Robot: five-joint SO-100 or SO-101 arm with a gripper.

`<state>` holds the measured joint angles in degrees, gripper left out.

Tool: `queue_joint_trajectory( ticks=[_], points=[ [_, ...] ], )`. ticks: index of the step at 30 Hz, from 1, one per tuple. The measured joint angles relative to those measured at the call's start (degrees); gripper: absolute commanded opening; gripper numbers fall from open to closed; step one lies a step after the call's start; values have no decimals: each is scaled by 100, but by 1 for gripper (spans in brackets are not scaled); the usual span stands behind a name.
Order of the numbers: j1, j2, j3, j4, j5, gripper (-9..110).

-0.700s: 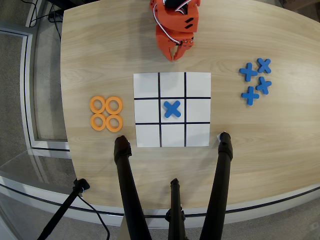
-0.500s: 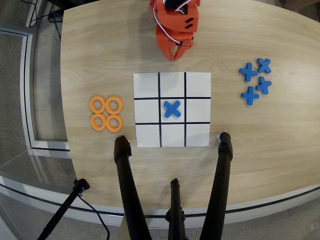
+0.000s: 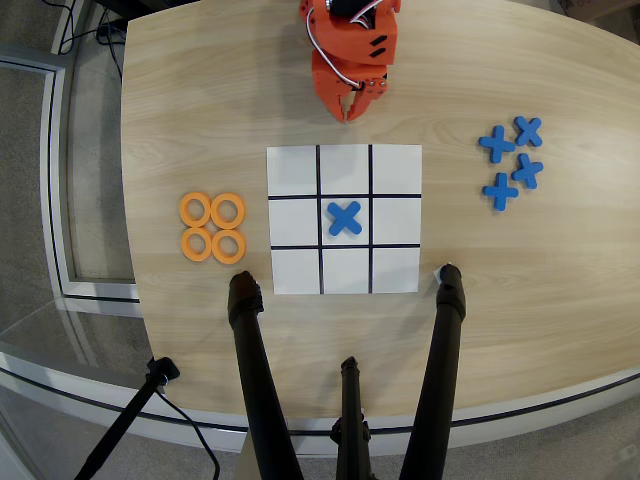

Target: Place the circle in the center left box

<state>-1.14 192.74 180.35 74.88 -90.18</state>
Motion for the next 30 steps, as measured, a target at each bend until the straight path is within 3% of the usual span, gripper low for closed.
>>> queue_joint_trajectory(
  ticks=[14,30],
  points=[
    [0,-26,0,0,-105,0],
    [272,-773,-483,-53,-62,13]
  ],
)
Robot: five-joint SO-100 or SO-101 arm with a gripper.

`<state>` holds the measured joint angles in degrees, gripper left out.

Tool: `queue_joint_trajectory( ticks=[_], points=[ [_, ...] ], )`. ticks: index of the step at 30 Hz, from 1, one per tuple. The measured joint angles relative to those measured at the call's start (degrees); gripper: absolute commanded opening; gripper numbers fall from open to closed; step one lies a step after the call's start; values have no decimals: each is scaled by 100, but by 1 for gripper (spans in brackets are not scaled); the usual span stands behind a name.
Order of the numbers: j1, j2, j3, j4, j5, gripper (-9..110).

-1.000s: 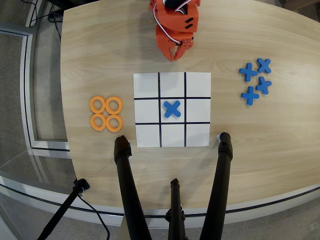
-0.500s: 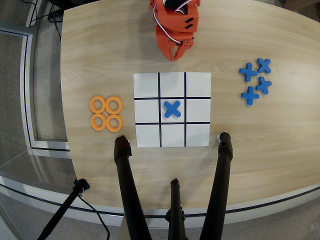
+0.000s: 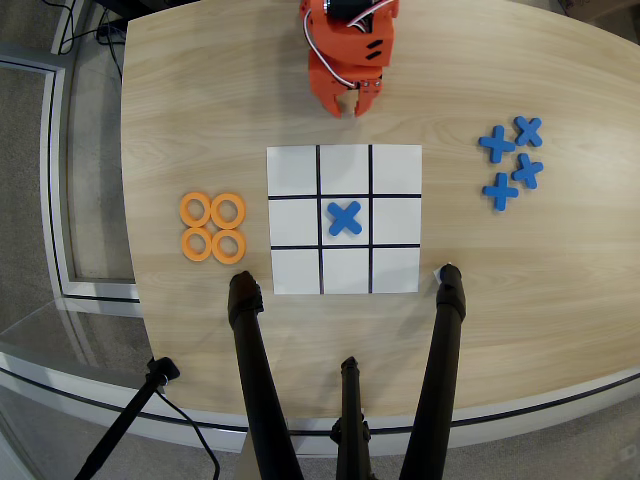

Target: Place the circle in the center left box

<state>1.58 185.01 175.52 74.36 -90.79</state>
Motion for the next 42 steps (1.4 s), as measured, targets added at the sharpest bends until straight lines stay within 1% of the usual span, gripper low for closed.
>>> queue_joint_trajectory(
  ticks=[13,17,21,22,28,37,42],
  points=[
    [677,-2821,-3059,0,158,13],
    [791,-3656,-3858,-246,343,13],
    [967,-4544,-4500,-738,501,13],
    [1037,-4764,-4614,-879,519,16],
    [1503,-6003,-5150,-1573,510,16],
    [2136,-7506,-6144,-1907,229,16],
    [2347,-8016,-6346,-2109,79,16]
  ],
)
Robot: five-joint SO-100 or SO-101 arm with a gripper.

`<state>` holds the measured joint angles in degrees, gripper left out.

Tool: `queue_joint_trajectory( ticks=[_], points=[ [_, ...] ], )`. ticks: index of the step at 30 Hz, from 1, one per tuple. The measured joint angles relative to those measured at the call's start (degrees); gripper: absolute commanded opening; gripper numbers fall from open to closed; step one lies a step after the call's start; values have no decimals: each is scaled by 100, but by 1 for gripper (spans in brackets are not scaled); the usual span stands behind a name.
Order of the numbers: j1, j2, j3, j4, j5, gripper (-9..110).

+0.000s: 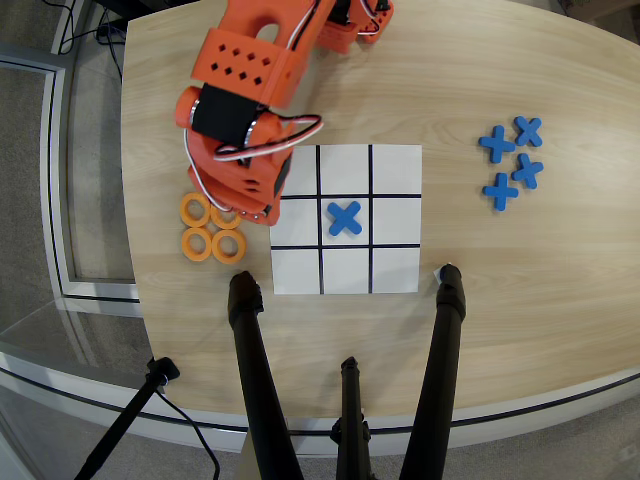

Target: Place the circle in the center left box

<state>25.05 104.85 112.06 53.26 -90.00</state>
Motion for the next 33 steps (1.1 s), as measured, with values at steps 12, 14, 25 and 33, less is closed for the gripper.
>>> queue_joint_trajectory(
  ticks=[12,14,25,33],
  points=[
    [246,-993,-176,-598,-202,16],
    [229,-1116,-176,-729,-202,16],
    [343,-1696,9,-1529,-299,16],
    [387,-1802,439,-1863,-387,16]
  ],
)
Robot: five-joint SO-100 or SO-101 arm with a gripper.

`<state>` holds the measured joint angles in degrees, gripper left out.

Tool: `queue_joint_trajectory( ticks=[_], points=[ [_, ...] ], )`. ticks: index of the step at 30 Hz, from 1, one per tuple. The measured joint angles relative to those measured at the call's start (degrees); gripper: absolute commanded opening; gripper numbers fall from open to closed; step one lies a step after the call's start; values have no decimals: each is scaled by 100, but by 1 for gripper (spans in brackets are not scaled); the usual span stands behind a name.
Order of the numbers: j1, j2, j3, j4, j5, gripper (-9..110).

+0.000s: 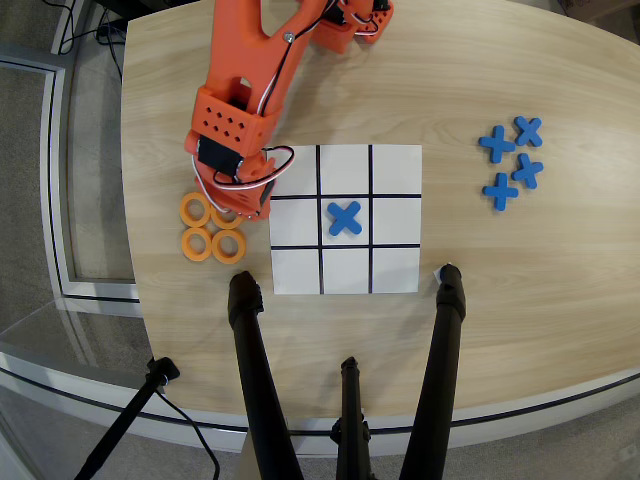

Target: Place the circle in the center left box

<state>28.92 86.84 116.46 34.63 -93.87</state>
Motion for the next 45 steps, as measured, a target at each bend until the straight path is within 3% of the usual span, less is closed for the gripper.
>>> queue_joint_trajectory(
  ticks=[6,13,24,36,45],
  points=[
    [0,-9,158,-202,-18,15],
    [9,-9,237,-264,-53,0],
    [-35,272,343,193,132,0],
    [-1090,1547,-246,1731,1257,0],
    [-2417,2733,97,2522,1556,0]
  ],
)
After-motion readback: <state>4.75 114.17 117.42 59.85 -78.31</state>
